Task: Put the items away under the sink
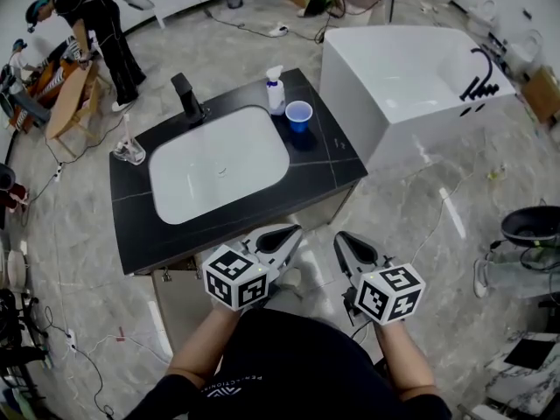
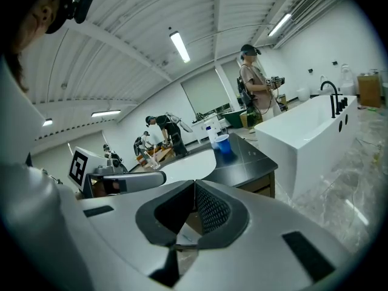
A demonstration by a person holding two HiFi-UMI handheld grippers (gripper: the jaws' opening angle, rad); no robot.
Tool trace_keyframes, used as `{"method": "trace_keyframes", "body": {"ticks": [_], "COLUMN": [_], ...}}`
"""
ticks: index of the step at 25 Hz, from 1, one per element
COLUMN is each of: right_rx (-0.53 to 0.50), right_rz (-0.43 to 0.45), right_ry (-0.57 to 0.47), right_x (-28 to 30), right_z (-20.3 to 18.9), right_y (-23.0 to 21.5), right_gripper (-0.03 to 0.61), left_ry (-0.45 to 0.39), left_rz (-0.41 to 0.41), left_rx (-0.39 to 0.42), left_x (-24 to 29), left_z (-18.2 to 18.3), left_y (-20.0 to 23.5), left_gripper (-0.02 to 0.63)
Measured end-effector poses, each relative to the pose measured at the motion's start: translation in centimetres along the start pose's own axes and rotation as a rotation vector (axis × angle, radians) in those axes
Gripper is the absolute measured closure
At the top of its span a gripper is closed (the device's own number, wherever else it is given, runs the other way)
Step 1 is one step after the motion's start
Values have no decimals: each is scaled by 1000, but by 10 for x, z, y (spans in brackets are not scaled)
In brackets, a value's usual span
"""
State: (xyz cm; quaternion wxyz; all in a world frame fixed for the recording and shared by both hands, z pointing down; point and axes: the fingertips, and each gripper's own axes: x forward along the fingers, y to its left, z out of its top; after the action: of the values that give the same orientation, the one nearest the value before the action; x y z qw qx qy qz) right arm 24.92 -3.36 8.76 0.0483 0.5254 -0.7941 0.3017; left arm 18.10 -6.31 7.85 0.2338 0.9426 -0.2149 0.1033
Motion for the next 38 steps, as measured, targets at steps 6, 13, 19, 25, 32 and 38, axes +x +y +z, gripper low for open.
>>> {"method": "trace_keyframes", "body": {"ticks": [6, 13, 19, 25, 32, 38], "right_rx": [-5, -12, -16, -26, -48, -61], "right_rz": [0, -5, -11, -5, 42, 79], "right_ry": [15, 42, 41, 75, 98, 123], "right_x": [33, 76, 110, 129, 151, 167], "right_z": [23, 45, 68, 81, 104, 121], "right_y": [-11, -22, -29, -45, -68, -91], "right_gripper": [543, 543, 543, 543, 543, 543], "left_ry": [8, 22, 34, 36, 5, -26], "left_rz": [22, 19, 6, 32, 87, 172], "left_rx": [-22, 1, 4, -21, -34, -6], "left_x": [15, 30, 45, 64, 86, 108], "left_z": [15, 31, 46, 50, 63, 75], "left_y": [35, 76, 108, 129, 149, 167], "left_gripper": [604, 603, 603, 603, 603, 601]}}
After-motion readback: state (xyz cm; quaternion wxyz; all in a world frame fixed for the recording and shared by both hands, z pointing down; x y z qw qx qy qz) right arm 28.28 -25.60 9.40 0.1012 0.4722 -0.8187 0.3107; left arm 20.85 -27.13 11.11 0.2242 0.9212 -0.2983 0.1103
